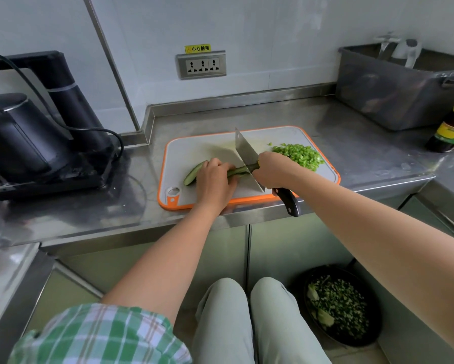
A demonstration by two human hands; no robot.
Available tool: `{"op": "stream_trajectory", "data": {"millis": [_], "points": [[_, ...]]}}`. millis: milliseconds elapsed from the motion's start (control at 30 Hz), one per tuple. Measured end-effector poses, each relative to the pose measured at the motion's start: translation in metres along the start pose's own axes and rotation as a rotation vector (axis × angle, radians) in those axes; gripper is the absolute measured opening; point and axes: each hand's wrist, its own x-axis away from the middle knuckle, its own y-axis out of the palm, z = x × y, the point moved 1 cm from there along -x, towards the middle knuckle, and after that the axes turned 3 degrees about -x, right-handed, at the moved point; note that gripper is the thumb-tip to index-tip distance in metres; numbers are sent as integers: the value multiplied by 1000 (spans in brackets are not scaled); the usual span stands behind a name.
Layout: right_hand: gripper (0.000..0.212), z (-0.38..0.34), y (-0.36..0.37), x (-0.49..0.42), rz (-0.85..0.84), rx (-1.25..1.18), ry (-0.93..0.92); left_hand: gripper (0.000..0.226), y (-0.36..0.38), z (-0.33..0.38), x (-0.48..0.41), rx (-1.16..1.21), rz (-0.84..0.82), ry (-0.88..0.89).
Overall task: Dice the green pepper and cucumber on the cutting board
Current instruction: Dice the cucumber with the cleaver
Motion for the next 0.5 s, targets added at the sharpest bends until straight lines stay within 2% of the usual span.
{"op": "stream_trajectory", "data": {"millis": [133, 300, 367, 433, 500], "points": [[11, 6, 4, 0, 78, -45, 18, 25, 5, -2, -1, 104, -5, -95], [7, 9, 3, 0, 90, -80, -5, 29, 6, -3, 2, 122, 25, -91], [12, 9, 0, 2, 146, -117, -14, 28, 6, -2, 3, 133, 35, -93], [9, 5, -8, 3, 196, -116, -24, 24, 6, -2, 3, 161, 44, -103], [5, 0, -15, 3, 145, -82, -21, 22, 6, -3, 2, 164, 49, -105]]}}
